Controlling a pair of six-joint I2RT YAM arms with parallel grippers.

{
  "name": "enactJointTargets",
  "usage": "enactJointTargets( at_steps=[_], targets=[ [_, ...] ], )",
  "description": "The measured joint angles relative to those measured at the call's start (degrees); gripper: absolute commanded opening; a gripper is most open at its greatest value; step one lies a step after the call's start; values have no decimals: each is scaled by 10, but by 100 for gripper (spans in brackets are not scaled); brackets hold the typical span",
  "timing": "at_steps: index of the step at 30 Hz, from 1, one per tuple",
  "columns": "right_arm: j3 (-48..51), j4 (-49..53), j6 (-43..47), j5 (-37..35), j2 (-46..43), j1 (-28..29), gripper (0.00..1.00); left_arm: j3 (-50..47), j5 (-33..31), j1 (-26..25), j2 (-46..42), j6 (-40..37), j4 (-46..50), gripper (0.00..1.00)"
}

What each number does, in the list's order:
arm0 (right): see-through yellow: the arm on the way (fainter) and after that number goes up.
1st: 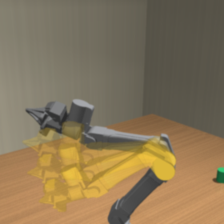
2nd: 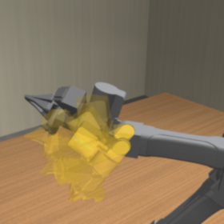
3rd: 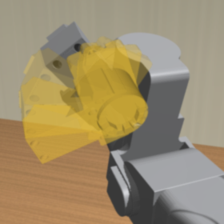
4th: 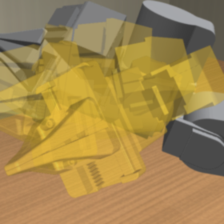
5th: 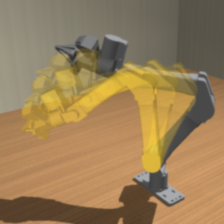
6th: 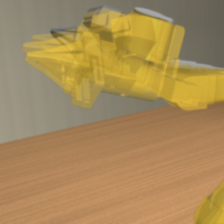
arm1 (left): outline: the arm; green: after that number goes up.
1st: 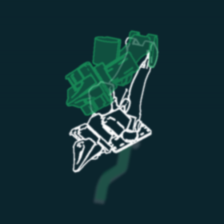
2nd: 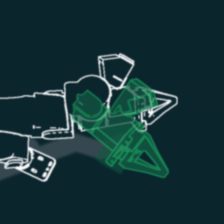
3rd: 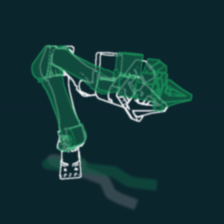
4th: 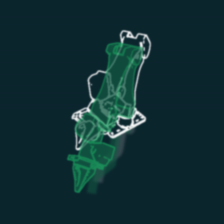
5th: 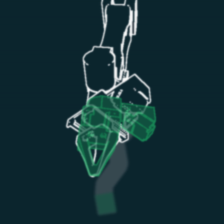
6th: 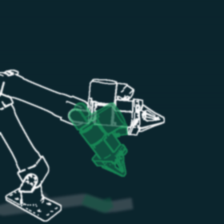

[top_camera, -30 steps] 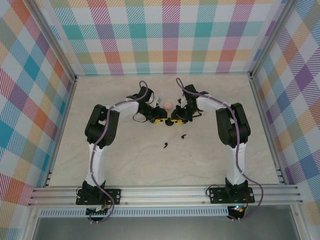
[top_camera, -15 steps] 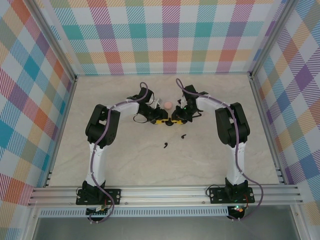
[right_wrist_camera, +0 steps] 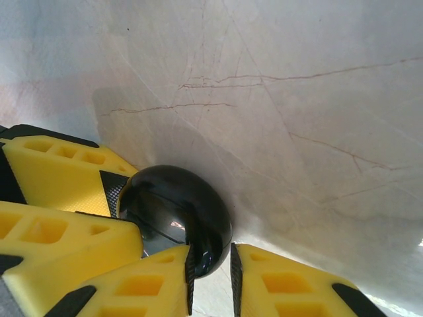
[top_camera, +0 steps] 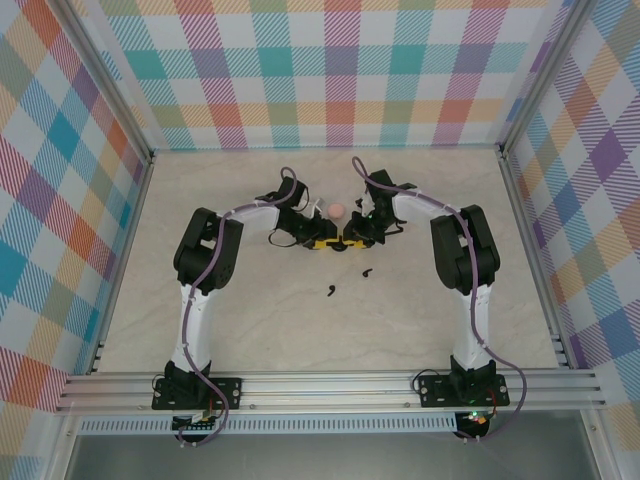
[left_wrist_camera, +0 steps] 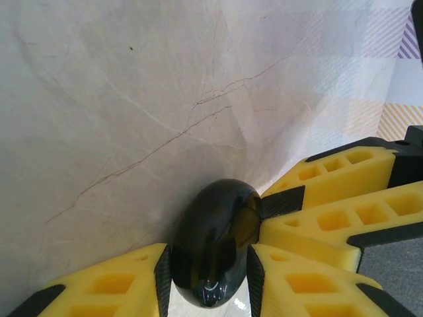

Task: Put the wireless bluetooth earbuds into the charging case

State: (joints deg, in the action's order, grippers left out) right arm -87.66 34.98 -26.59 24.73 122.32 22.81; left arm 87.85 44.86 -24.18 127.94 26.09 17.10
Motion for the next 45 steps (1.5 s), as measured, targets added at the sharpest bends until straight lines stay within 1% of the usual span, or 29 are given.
enactJointTargets(
  at_steps=[13,27,32,35,37,40,45],
  targets=[
    [0,2,0,0,0,0,25,-13,20,0,2,23,-37,35],
    [-1,2,0,-2,0,-1,26,-13,25,-1,3,27,-40,35],
    [-1,2,0,-1,0,-1,26,-12,27,-1,5,26,-39,32],
    [-1,1,-2,0,0,-2,24,-11,30,-1,7,26,-39,27],
    [-1,1,-3,1,0,-3,24,-10,33,-1,8,26,-39,27],
    [-1,2,-5,3,0,-3,24,-10,36,-1,9,27,-40,31],
    [-1,1,-7,3,0,-3,24,-10,38,-2,9,26,-40,33]
  ],
)
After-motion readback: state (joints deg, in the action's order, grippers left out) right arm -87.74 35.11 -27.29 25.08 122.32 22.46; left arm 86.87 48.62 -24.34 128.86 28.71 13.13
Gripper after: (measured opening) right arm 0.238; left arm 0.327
